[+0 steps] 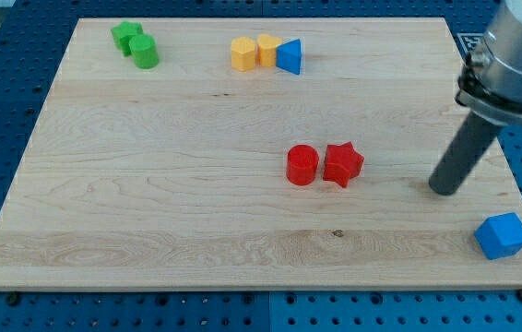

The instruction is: Separate blue triangle from yellow heart

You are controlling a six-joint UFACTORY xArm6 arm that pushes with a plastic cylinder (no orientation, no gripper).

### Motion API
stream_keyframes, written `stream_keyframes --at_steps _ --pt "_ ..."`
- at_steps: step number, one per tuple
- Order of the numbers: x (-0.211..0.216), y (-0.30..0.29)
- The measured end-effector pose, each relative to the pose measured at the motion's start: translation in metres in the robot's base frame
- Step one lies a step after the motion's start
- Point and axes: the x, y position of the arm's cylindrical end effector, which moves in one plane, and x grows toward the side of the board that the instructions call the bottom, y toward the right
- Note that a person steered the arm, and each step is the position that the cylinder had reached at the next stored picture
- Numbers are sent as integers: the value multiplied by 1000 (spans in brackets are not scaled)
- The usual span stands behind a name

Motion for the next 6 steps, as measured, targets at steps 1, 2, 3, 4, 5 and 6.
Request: stream_keyframes --at_steps 1,2,3,4,5,6 --pt "-55 -28" --pt "-100 -50" --pt "-137 -64" --pt "-186 -64" --pt "-235 -76" --pt "-267 -119"
